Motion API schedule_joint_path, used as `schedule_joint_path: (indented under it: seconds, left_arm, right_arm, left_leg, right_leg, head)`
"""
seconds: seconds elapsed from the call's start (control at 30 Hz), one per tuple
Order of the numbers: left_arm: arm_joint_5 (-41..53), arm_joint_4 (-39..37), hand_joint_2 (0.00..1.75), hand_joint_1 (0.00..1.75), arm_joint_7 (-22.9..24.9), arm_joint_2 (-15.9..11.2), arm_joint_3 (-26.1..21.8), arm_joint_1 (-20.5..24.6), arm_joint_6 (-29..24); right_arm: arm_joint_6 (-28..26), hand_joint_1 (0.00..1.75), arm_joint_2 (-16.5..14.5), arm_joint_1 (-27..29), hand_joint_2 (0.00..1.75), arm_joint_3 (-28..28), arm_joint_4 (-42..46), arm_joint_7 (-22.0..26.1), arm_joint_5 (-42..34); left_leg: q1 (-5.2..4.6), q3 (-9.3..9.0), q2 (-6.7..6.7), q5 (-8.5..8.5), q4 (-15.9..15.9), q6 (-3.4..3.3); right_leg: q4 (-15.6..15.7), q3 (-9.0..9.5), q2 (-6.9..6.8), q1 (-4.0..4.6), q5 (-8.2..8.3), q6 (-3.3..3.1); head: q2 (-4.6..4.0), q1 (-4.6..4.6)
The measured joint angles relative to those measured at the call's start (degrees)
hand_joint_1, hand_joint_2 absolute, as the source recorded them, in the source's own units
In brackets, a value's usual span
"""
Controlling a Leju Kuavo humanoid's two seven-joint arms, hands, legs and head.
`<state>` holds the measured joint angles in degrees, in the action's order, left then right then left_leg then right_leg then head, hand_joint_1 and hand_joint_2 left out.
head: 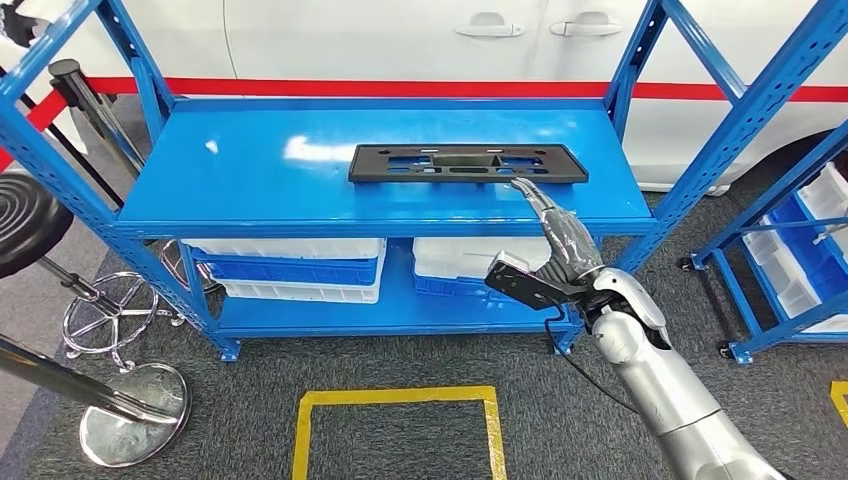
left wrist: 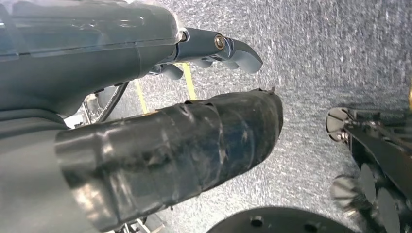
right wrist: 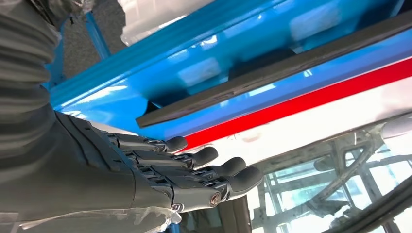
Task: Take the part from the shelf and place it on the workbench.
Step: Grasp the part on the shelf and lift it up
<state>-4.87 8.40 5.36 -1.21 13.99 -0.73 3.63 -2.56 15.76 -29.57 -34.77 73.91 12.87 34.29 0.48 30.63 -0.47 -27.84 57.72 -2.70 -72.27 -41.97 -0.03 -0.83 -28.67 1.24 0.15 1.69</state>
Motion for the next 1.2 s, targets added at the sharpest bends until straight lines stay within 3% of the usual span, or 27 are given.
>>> schedule_joint_path:
  seconds: [0.07, 0.1, 0.17, 0.27, 0.33, 0.4, 0.43, 0.47, 0.5, 0.57, 0.63, 0.73, 0.8, 0.87, 0.93, 0.97, 1.0, 1.07, 1.1, 1.13, 1.2]
  left_arm:
    - [-0.01, 0.00, 0.00, 0.00, 0.03, 0.09, 0.08, -0.04, 0.01]
    - [-0.03, -0.01, 0.00, 0.00, 0.04, 0.15, 0.12, -0.07, 0.02]
    - [-0.07, -0.01, 0.00, 0.00, 0.06, 0.21, 0.17, -0.03, 0.01]
    - [-0.13, -0.01, 0.00, 0.00, 0.04, 0.13, 0.23, 0.20, -0.03]
    - [-0.22, -0.01, 0.00, 0.00, 0.00, 0.07, 0.27, 0.30, -0.10]
    - [-0.32, -0.01, 0.00, 0.00, -0.03, 0.10, 0.28, 0.25, -0.19]
    - [-0.34, -0.01, 0.00, 0.00, -0.03, 0.11, 0.28, 0.20, -0.22]
    - [-0.35, -0.01, 0.00, 0.00, -0.03, 0.11, 0.28, 0.12, -0.23]
    - [-0.35, -0.01, 0.00, 0.00, -0.03, 0.11, 0.28, 0.04, -0.26]
    - [-0.37, -0.02, 0.00, 0.00, -0.02, 0.10, 0.29, -0.16, -0.33]
    - [-0.43, -0.04, 0.00, 0.00, -0.04, 0.10, 0.30, -0.20, -0.41]
    - [-0.58, -0.05, 0.00, 0.00, -0.01, 0.13, 0.32, 0.00, -0.61]
    - [-0.62, -0.05, 0.00, 0.00, 0.08, 0.20, 0.34, -0.01, -0.74]
    - [-0.63, -0.05, 0.00, 0.00, 0.24, 0.23, 0.37, -0.03, -0.85]
    - [-0.63, -0.05, 0.00, 0.00, 0.35, 0.22, 0.40, -0.02, -0.90]
    - [-0.62, -0.05, 0.00, 0.00, 0.37, 0.21, 0.43, -0.02, -0.90]
    - [-0.62, -0.05, 0.00, 0.00, 0.38, 0.21, 0.48, -0.01, -0.90]
    - [-0.61, -0.05, 0.00, 0.00, 0.44, 0.22, 0.64, -0.07, -0.90]
    - [-0.61, -0.05, 0.00, 0.00, 0.50, 0.22, 0.73, -0.10, -0.90]
    - [-0.61, -0.05, 0.00, 0.00, 0.53, 0.22, 0.80, -0.09, -0.90]
    - [-0.61, -0.05, 0.00, 0.00, 0.60, 0.20, 0.90, 0.01, -0.90]
  right_arm:
    - [-0.15, 0.00, -0.08, -0.27, 1.75, -0.09, -0.11, -0.13, 0.41]
    - [-0.30, 0.00, -0.17, -0.52, 1.75, -0.13, -0.22, -0.28, 0.68]
    - [-0.70, 0.00, -0.47, -0.97, 1.75, -0.20, -0.54, -0.66, 1.26]
    - [-1.22, 0.00, -1.15, -1.40, 1.75, -0.23, -0.86, -1.00, 1.85]
    - [-1.97, 0.00, -1.72, -1.76, 1.75, -0.24, -0.97, -1.22, 2.62]
    - [-2.91, 0.00, -2.16, -1.94, 1.75, -0.27, -1.10, -1.44, 3.70]
    - [-3.21, 0.00, -2.37, -1.92, 1.75, -0.29, -1.19, -1.50, 4.08]
    - [-3.38, 0.00, -2.57, -1.90, 1.75, -0.32, -1.28, -1.53, 4.32]
    - [-3.48, 0.00, -2.79, -1.88, 1.75, -0.34, -1.36, -1.54, 4.45]
    - [-3.90, 0.00, -3.14, -1.89, 1.75, -0.35, -1.45, -1.61, 4.86]
    - [-5.45, 0.00, -3.33, -1.94, 1.75, -0.36, -1.47, -1.94, 6.47]
    - [-11.09, 0.00, -3.66, -1.52, 1.75, -0.63, -1.34, -3.24, 13.24]
    - [-15.16, 0.00, -3.96, -1.13, 1.75, -1.19, -1.11, -4.37, 18.72]
    - [-17.09, 0.00, -4.10, -0.67, 1.75, -1.95, -1.00, -5.03, 22.08]
    - [-17.43, 0.00, -4.09, 0.23, 1.75, -2.70, -1.14, -5.39, 23.49]
    - [-17.30, 0.00, -4.09, 0.71, 1.75, -2.99, -1.27, -5.49, 23.72]
    - [-16.99, 0.00, -4.08, 1.06, 1.75, -3.30, -1.46, -5.53, 23.80]
    - [-15.91, 0.00, -4.02, 1.27, 1.75, -3.81, -1.95, -5.37, 23.77]
    - [-15.36, 0.00, -3.94, 1.26, 1.75, -4.15, -2.30, -5.24, 23.75]
    - [-14.99, 0.00, -3.85, 1.27, 1.75, -4.48, -2.65, -5.10, 23.74]
    - [-14.75, 0.00, -3.73, 1.33, 1.75, -5.06, -3.25, -4.98, 23.74]
  left_leg:
    - [-0.07, -0.83, -0.05, -0.85, 0.04, 0.39]
    - [-0.13, -0.98, -0.05, -1.18, 0.09, 0.65]
    - [-0.23, -0.99, -0.01, -1.54, 0.04, 1.16]
    - [-0.30, -1.24, 0.10, -2.51, 0.61, 1.95]
    - [-0.22, 1.26, 0.14, -4.78, 5.85, 2.35]
    - [-0.09, 6.31, 0.15, -7.22, 14.05, 2.62]
    - [-0.02, 8.39, 0.15, -7.34, 16.73, 2.73]
    - [0.03, 9.51, 0.15, -6.13, 17.23, 2.79]
    - [0.08, 9.46, 0.16, -3.74, 15.38, 2.77]
    - [0.10, 7.17, 0.17, 1.91, 7.78, 2.44]
    - [-0.10, 5.10, 0.17, 3.76, 2.40, 1.99]
    - [-0.16, 4.09, 0.09, 2.71, 0.83, 1.22]
    - [0.05, 2.77, 0.10, 2.32, 0.19, 0.53]
    - [0.11, 1.70, 0.13, 1.74, -0.11, 0.01]
    - [0.10, 0.97, 0.00, 0.96, -0.08, -0.14]
    - [0.09, 0.51, -0.10, 0.53, -0.05, -0.10]
    - [0.09, -0.13, -0.18, 0.00, 0.00, 0.00]
    - [0.11, -1.55, -0.21, -1.18, -0.01, 0.38]
    - [0.11, -2.16, -0.17, -1.70, -0.04, 0.63]
    - [0.12, -2.47, -0.14, -2.09, -0.13, 0.95]
    - [0.06, -2.90, -0.09, -2.34, -0.23, 1.63]
  right_leg:
    - [7.77, 3.30, -0.02, 0.24, 4.33, -0.58]
    - [10.65, 4.61, -0.02, 0.42, 5.09, -0.93]
    - [12.47, 5.58, 0.00, 0.79, 4.52, -1.53]
    - [13.40, 6.57, 0.04, 0.34, 3.88, -2.39]
    - [13.96, 7.67, -0.05, 0.08, 3.41, -2.99]
    - [14.02, 8.47, -0.08, 0.14, 2.72, -3.34]
    - [14.00, 8.93, -0.05, 0.17, 2.33, -3.38]
    - [13.98, 9.51, 0.02, 0.18, 1.87, -3.36]
    - [13.96, 10.20, 0.11, 0.17, 1.37, -3.27]
    - [13.91, 11.52, 0.23, 0.19, 0.23, -2.88]
    - [13.85, 11.96, 0.23, 0.34, -0.63, -2.25]
    - [13.60, 12.41, 0.16, 0.46, -0.89, -1.36]
    - [11.34, 11.84, 0.14, 0.33, -1.59, -0.85]
    - [5.19, 8.37, 0.11, 0.13, -3.61, -0.34]
    - [-1.08, 3.56, 0.10, 0.01, -5.57, -0.02]
    - [-2.04, 2.07, 0.10, -0.01, -5.31, 0.01]
    - [-0.91, 1.53, 0.09, -0.02, -3.72, -0.08]
    - [6.07, 3.12, 0.05, 0.08, 1.86, -0.58]
    - [9.29, 3.96, 0.03, 0.32, 3.75, -0.87]
    - [11.38, 4.57, 0.01, 0.59, 4.80, -1.21]
    - [12.55, 4.78, 0.03, 1.00, 4.61, -1.85]
  head:
    - [0.00, 0.01]
    - [0.00, -0.02]
    - [-0.01, -0.01]
    - [-0.01, 0.03]
    - [0.00, 0.10]
    - [0.00, 0.15]
    - [0.00, 0.15]
    - [0.00, 0.15]
    - [0.00, 0.16]
    - [0.00, 0.14]
    - [0.00, 0.13]
    - [0.00, 0.09]
    - [0.00, 0.06]
    - [0.00, 0.02]
    - [0.00, 0.01]
    - [0.00, 0.01]
    - [0.00, 0.00]
    - [0.00, 0.01]
    - [0.00, 0.03]
    - [0.00, 0.05]
    - [0.00, 0.06]
